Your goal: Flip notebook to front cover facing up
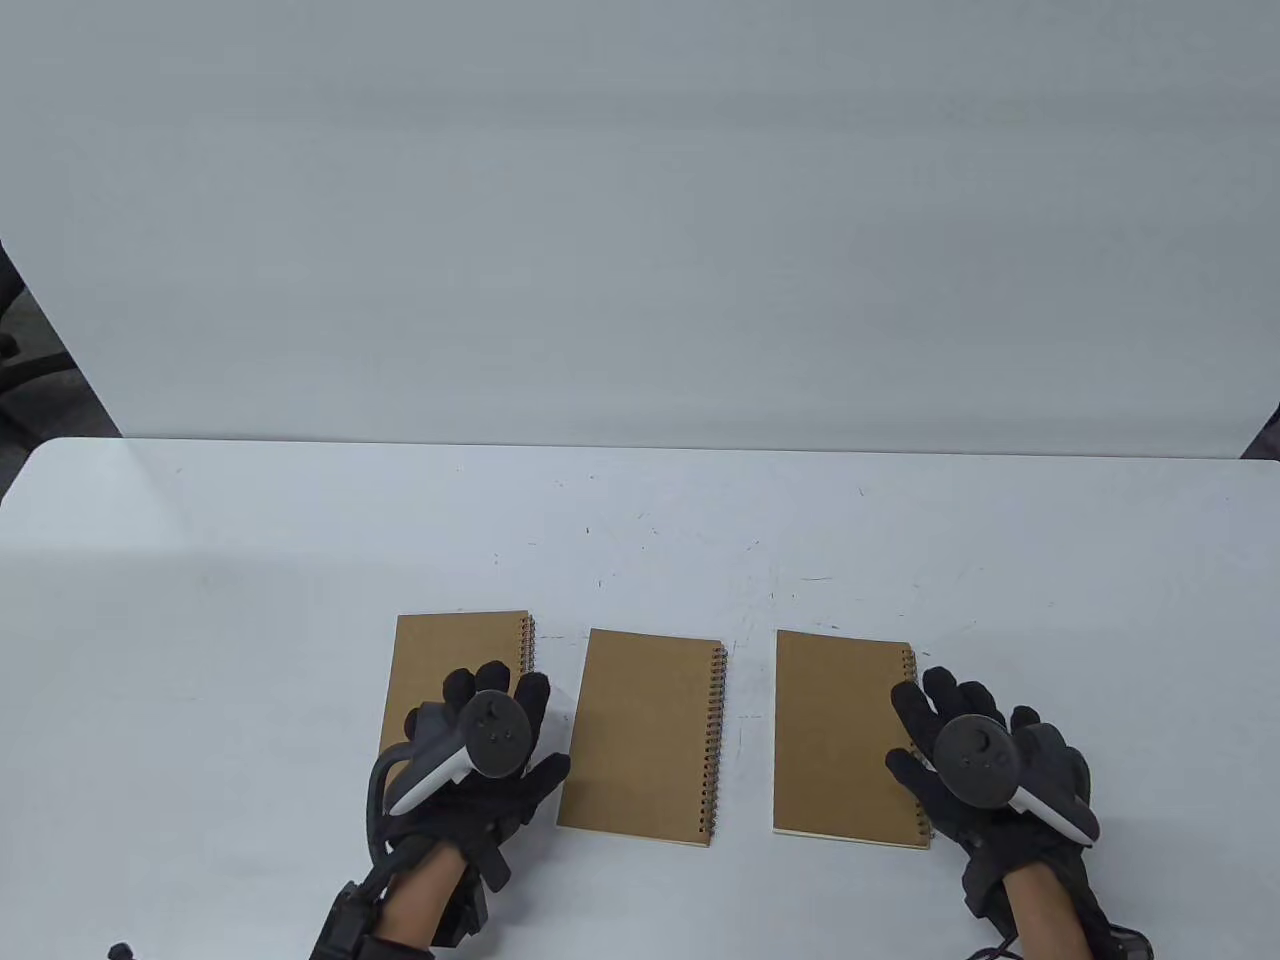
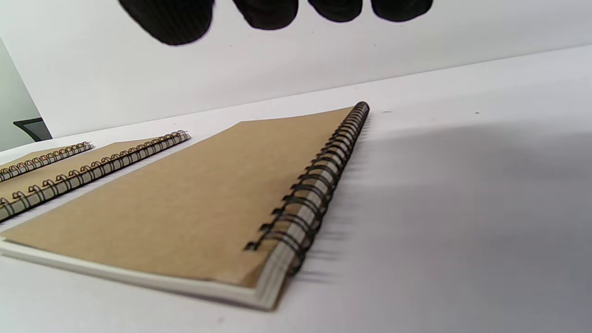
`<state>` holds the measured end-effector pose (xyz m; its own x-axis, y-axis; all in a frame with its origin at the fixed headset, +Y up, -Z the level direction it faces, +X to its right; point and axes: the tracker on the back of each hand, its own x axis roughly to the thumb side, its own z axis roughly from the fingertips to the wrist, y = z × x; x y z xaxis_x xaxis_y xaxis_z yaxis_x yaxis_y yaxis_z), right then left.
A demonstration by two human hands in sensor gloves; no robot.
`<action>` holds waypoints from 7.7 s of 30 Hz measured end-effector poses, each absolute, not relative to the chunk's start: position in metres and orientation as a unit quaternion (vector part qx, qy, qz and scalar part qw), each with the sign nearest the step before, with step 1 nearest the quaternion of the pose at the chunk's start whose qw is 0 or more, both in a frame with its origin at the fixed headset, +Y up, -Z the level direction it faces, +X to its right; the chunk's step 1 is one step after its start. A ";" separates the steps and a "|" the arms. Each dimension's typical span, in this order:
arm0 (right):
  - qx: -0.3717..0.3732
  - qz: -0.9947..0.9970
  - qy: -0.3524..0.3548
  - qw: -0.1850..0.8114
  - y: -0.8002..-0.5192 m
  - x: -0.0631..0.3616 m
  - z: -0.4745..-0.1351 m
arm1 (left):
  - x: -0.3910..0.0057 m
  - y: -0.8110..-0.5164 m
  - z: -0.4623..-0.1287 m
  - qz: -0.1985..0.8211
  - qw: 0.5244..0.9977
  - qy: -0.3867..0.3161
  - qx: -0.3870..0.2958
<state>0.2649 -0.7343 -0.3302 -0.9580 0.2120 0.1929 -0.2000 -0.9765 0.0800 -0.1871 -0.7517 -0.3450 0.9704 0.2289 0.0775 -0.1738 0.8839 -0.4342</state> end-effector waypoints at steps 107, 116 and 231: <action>0.087 0.982 0.108 0.131 -0.742 0.265 -0.329 | -0.171 -0.764 -0.399 0.053 0.945 0.106 -0.306; 0.082 0.981 0.114 0.134 -0.743 0.266 -0.329 | -0.143 -0.763 -0.408 -0.161 0.940 0.078 -0.292; 0.012 0.995 -0.052 0.079 -0.645 0.125 -0.356 | -0.249 -0.752 -0.338 0.113 0.977 0.012 -0.183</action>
<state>0.1252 -0.6452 -0.3558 -0.9872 0.1563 0.0329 -0.1588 -0.9820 -0.1019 -0.2489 -0.7523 -0.3379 0.9740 0.2173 -0.0646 -0.2259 0.9075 -0.3542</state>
